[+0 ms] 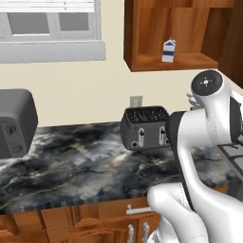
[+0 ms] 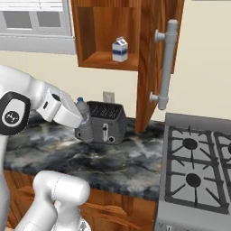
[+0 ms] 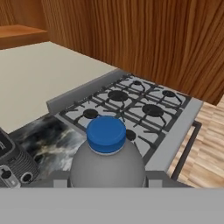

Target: Pick the milk, bottled water from the counter and place them in the open cabinet.

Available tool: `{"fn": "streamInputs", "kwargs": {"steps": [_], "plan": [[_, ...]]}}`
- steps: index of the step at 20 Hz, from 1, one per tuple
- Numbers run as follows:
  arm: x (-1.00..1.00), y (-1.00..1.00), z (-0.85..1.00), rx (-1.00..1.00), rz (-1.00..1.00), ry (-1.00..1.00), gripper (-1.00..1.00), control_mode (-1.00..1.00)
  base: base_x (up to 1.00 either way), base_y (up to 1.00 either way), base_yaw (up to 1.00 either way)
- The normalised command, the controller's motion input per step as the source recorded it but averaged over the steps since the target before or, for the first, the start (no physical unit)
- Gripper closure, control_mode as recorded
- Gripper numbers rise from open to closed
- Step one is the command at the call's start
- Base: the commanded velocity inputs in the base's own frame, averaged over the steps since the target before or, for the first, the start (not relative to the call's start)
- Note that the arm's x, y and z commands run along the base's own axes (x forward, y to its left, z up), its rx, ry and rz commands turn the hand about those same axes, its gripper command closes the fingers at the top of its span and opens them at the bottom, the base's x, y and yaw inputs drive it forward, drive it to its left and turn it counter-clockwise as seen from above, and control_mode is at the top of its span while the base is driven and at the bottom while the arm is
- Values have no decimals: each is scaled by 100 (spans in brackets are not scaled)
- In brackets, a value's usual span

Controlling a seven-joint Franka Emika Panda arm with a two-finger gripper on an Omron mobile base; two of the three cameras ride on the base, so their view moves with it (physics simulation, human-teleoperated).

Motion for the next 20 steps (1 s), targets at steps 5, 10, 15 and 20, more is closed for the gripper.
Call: {"fn": "streamInputs", "kwargs": {"steps": [5, 10, 15, 20], "plan": [[0, 0, 0, 0, 0, 0, 100, 100, 100, 1, -22], [0, 0, 0, 0, 0, 0, 100, 100, 98, 12, -18], [0, 0, 0, 0, 0, 0, 100, 100, 29, 14, -8], [0, 0, 0, 0, 0, 0, 100, 100, 0, 0, 0]]}}
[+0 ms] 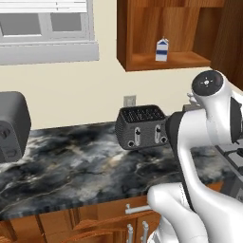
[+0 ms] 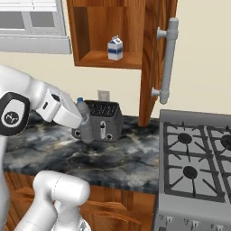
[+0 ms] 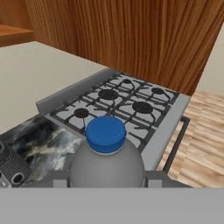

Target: Pick the milk, bottled water from the counter and place them in the open cabinet.

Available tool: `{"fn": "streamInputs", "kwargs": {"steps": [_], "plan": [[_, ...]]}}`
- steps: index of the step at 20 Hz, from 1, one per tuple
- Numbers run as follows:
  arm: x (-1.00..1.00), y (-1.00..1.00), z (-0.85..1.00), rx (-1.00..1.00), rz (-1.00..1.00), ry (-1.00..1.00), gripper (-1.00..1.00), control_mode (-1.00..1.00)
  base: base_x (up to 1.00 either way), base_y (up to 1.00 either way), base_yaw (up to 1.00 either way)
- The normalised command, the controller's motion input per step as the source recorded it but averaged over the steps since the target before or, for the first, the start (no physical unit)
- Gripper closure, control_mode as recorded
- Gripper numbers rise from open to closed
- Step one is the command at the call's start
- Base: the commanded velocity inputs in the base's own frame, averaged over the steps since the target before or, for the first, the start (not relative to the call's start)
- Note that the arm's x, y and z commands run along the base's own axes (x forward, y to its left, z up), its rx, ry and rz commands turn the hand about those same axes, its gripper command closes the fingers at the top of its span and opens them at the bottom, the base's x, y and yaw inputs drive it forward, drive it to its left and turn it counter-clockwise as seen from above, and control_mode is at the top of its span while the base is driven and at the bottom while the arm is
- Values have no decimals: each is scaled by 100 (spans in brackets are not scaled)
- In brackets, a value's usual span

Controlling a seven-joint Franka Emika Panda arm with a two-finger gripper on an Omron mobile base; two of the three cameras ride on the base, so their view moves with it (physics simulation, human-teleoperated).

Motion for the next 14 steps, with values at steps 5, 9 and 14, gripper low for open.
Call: {"fn": "streamInputs", "kwargs": {"steps": [5, 9, 14], "plan": [[1, 5, 23, -3, 0, 0, 100, -100, 0, 0, 0], [8, 11, 52, -2, 0, 0, 100, -100, 0, 0, 0], [16, 17, 55, -7, 0, 1, 100, -100, 0, 0, 0]]}}
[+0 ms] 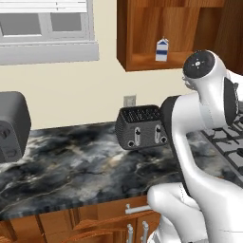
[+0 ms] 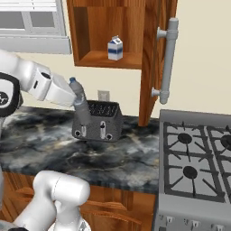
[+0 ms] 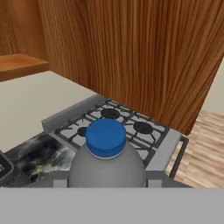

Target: Pick the milk, bottled water from the counter and place them in the open cabinet.

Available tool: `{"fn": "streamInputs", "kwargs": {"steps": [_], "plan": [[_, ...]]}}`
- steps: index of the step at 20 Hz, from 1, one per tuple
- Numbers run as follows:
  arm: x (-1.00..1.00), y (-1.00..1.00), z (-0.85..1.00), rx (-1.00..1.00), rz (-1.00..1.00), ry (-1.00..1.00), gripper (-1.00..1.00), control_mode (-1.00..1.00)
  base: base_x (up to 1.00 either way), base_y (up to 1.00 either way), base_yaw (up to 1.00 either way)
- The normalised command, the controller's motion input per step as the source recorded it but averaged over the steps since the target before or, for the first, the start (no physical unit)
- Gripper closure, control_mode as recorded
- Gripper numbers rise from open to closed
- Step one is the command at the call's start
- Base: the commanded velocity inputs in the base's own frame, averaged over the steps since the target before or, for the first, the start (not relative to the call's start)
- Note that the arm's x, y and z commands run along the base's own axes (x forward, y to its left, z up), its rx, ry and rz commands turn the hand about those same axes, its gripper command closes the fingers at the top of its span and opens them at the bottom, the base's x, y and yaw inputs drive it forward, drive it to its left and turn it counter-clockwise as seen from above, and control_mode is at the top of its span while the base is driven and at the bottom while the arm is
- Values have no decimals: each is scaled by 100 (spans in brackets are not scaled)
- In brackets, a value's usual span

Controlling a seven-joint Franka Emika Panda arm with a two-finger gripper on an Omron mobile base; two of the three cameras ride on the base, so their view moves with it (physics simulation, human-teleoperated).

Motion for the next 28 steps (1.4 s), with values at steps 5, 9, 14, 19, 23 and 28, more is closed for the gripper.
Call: {"fn": "streamInputs", "kwargs": {"steps": [5, 9, 14, 19, 23, 28], "plan": [[17, -1, 52, -9, 0, 0, 100, -100, 0, 0, 0], [18, -19, 34, -7, 3, -3, 100, -100, 0, 0, 0], [29, -25, 12, -2, 6, -1, 100, -100, 0, 0, 0], [30, -15, 9, 0, 8, 0, 100, -100, 0, 0, 0], [25, 0, 16, 0, 5, 0, 100, -100, 0, 0, 0], [20, 0, 29, 0, 3, 0, 100, -100, 0, 0, 0]]}}
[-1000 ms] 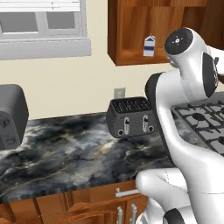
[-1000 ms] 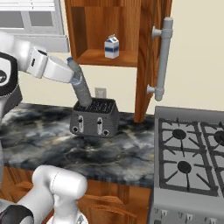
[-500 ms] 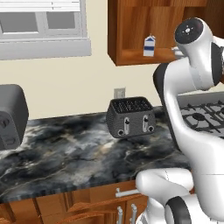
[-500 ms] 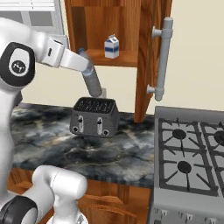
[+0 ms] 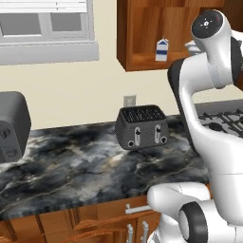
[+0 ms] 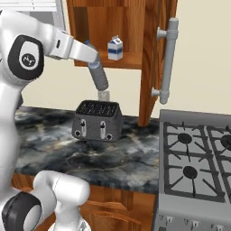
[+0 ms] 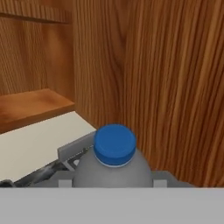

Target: Pick the milk, bottled water from the counter and place them in the open cabinet.

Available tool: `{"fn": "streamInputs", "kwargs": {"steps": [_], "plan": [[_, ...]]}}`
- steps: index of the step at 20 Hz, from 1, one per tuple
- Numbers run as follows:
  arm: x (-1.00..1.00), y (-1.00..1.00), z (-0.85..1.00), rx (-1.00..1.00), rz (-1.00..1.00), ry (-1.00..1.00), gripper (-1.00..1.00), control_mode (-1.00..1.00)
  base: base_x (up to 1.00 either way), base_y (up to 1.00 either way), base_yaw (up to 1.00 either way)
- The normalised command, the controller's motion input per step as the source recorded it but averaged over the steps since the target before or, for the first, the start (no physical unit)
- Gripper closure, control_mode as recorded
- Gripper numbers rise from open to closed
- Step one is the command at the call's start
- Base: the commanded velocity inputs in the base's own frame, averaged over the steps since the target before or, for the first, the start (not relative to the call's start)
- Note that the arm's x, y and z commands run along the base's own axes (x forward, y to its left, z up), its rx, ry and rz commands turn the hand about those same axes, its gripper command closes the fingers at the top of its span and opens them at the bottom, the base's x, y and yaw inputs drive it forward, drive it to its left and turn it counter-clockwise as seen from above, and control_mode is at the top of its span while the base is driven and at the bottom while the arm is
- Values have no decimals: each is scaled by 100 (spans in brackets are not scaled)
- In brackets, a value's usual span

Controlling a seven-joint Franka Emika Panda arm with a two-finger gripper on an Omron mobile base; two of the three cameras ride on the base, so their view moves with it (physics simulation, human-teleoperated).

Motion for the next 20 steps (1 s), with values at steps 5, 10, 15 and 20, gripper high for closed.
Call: {"fn": "streamInputs", "kwargs": {"steps": [5, 10, 15, 20], "plan": [[17, 0, 32, -2, 0, 0, 100, -100, 0, 0, 0], [26, 0, 17, -3, 1, -2, 100, -100, 0, 0, 0], [31, 0, 1, 0, 1, -2, 100, -100, 0, 0, 0], [32, -2, 0, 0, 2, -3, 100, -100, 0, 0, 0]]}}
